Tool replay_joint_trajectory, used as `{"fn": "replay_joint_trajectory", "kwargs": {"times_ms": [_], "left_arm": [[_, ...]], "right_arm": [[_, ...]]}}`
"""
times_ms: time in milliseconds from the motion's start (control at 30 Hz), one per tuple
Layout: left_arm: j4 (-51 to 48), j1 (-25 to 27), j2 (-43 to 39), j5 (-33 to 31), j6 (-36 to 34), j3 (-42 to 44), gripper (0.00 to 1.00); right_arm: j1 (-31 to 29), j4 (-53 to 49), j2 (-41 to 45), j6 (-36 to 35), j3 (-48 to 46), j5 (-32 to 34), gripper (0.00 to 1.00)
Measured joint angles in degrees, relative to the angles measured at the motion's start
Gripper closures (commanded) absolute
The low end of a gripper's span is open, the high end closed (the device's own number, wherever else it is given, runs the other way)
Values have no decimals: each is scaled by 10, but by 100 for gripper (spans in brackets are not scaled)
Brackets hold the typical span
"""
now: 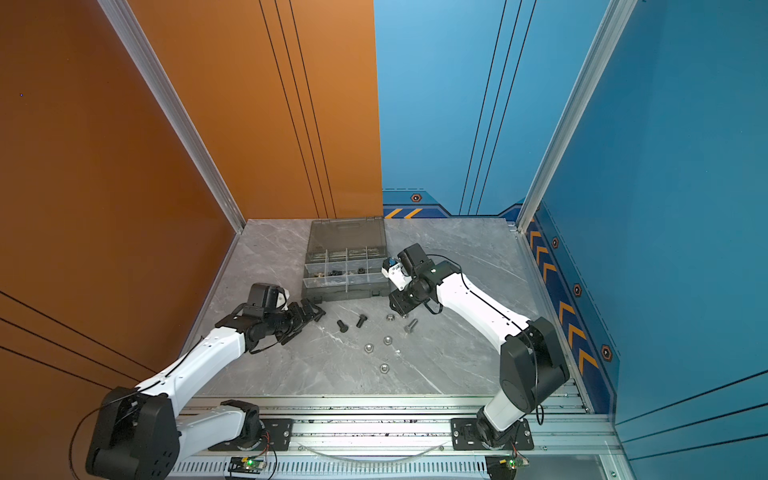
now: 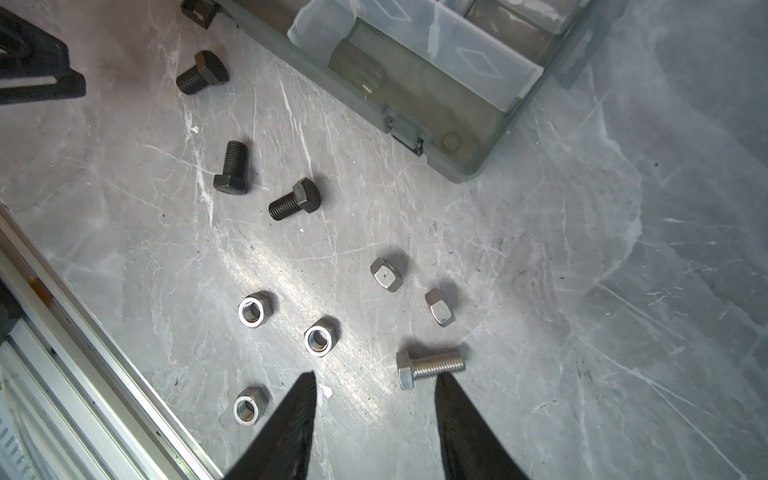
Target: Sort the screws and nuts into containers
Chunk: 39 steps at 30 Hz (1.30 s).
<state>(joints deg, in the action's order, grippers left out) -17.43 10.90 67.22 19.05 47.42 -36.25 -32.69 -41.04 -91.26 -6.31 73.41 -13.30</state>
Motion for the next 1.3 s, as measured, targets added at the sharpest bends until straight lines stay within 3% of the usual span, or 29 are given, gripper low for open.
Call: {"fn": "replay_joint_trajectory", "kwargs": {"times_ms": [533, 1300], "left_arm": [[0, 1, 0, 0, 0, 0, 2], [0, 0, 0, 0, 0, 0, 2]], "right_arm": [[-30, 24, -151, -101, 4, 63, 52], [-33, 72, -187, -134, 23, 42, 61]]}}
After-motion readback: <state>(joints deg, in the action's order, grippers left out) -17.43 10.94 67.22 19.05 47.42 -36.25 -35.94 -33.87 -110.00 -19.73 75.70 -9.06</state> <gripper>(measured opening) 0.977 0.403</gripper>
